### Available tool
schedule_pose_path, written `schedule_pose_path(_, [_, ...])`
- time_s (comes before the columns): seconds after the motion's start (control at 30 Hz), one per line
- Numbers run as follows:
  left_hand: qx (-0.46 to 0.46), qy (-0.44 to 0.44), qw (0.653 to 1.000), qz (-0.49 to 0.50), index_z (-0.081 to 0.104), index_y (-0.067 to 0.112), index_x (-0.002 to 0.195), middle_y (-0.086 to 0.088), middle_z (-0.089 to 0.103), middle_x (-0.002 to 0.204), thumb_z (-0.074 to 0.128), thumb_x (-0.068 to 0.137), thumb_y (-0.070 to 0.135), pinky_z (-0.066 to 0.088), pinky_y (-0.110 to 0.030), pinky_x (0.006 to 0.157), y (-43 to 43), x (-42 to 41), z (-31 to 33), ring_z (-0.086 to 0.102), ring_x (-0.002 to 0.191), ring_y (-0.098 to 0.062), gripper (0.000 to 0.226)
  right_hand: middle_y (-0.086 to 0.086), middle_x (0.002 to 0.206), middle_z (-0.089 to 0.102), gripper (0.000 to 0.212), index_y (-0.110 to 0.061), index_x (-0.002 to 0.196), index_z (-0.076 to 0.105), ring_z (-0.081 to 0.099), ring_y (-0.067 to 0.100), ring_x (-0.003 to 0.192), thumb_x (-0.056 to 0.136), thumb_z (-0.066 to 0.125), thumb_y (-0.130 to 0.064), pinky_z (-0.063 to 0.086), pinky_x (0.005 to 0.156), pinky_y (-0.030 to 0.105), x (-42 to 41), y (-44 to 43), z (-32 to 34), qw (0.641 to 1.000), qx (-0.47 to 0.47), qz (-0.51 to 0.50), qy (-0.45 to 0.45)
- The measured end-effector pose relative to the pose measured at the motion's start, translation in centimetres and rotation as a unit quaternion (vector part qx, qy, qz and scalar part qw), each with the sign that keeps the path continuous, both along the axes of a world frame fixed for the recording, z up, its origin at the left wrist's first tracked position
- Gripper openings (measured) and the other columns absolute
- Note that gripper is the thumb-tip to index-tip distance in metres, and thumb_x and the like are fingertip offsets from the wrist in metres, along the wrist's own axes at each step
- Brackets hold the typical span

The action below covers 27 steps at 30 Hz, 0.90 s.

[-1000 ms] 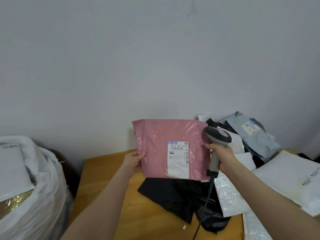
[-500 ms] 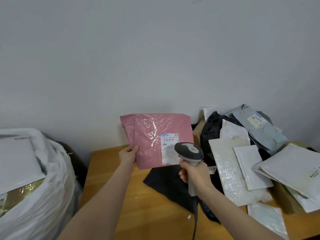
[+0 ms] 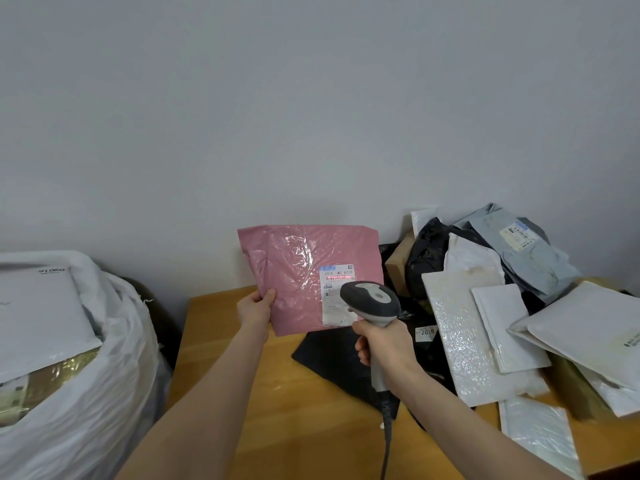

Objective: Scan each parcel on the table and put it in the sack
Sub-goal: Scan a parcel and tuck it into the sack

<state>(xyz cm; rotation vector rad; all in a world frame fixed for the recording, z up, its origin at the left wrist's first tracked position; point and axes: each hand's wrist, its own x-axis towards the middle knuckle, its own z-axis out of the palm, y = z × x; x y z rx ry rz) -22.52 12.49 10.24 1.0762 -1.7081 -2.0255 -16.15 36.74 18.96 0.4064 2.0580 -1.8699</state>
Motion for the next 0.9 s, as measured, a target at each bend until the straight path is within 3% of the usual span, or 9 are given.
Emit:
schedule_pose_path(0.43, [-0.007, 0.006, 1.000, -0.005, 0.063, 0.000, 0.119, -0.007, 0.065, 0.101, 0.068, 0.088, 0.014, 0.052, -0.036, 0.085, -0.6, 1.2, 0.5, 0.060, 0.086, -0.021, 0.035, 0.002, 0.046, 0.059, 0.016, -0.003, 0.066, 0.064, 0.054, 0.013, 0.041, 0.081, 0.066, -0.007, 0.049, 0.049, 0.026, 0.9, -1.0, 0.1, 1.000, 0.016, -0.005, -0.001])
schedule_pose_path(0.9, [-0.029, 0.000, 1.000, -0.004, 0.065, 0.001, 0.116, -0.012, 0.067, 0.109, 0.068, 0.088, 0.014, 0.051, -0.043, 0.095, -2.0, 1.7, 0.3, 0.062, 0.097, -0.025, 0.030, 0.001, 0.046, 0.058, 0.016, -0.004, 0.066, 0.063, 0.053, 0.011, 0.040, 0.082, 0.066, -0.007, 0.045, 0.044, 0.023, 2.3, -2.8, 0.3, 1.000, 0.015, -0.021, 0.012])
